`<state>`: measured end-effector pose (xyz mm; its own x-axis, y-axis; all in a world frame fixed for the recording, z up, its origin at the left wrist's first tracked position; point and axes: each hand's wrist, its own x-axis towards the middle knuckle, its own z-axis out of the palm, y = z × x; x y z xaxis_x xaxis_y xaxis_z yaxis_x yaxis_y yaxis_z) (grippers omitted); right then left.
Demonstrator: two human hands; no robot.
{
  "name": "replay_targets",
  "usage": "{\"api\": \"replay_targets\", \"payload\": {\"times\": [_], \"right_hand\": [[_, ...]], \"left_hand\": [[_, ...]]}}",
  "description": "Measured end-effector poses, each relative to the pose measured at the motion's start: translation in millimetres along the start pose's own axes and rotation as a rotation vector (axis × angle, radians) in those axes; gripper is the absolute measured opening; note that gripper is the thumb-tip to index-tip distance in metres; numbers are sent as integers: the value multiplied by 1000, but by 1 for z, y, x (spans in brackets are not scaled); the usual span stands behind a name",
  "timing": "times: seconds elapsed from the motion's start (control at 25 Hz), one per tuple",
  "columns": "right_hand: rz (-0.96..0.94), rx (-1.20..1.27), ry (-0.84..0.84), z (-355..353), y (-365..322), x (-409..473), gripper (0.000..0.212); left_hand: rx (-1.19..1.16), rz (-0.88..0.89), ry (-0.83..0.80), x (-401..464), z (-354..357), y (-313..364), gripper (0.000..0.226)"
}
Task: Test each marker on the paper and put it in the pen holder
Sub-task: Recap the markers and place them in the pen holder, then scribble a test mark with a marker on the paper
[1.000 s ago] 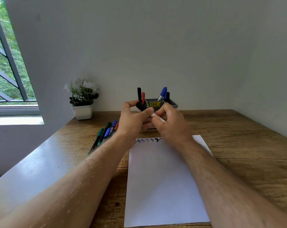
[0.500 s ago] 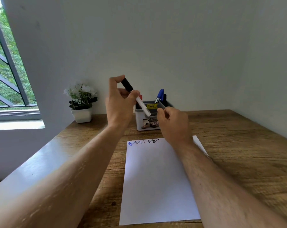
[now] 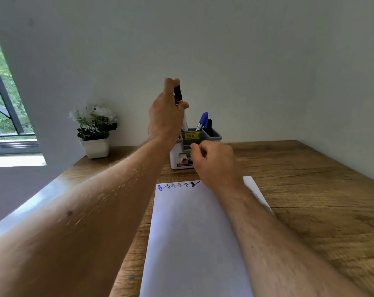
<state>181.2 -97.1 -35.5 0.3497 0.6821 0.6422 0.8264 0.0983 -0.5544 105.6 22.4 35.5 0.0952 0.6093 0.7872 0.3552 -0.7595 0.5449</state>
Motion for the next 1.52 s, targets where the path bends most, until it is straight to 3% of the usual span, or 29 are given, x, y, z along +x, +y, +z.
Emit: {"api": "replay_targets", "payload": {"times": [0.16,0.4,0.76,0.96,1.04,1.32,1.52], "right_hand": [[-14,10,-8,5,2,3,34],[-13,-7,-38,10,8,6,33],[9,-38,-43,5,6,5,32],[32,-45,-61,-3,-1,2,39],[31,-27,-65,-6,-4,0,43],[37,-49,-64,-10,-9,-4,47],[14,-58,-75,-10,-10,-5,43]], "left_hand": [[145,-36,-178,-4,13,-12,41],[242,-111,-299,3,12,-13,40],[276,-138,-230,0,-2,-11,45],[124,-263,-104,-2,-26,-7,10],[181,-297,-147,-6,-40,-9,7],[692,-466,-432,-42,-76,-41,36],[800,-470,-493,-54,-82,-44,29]]}}
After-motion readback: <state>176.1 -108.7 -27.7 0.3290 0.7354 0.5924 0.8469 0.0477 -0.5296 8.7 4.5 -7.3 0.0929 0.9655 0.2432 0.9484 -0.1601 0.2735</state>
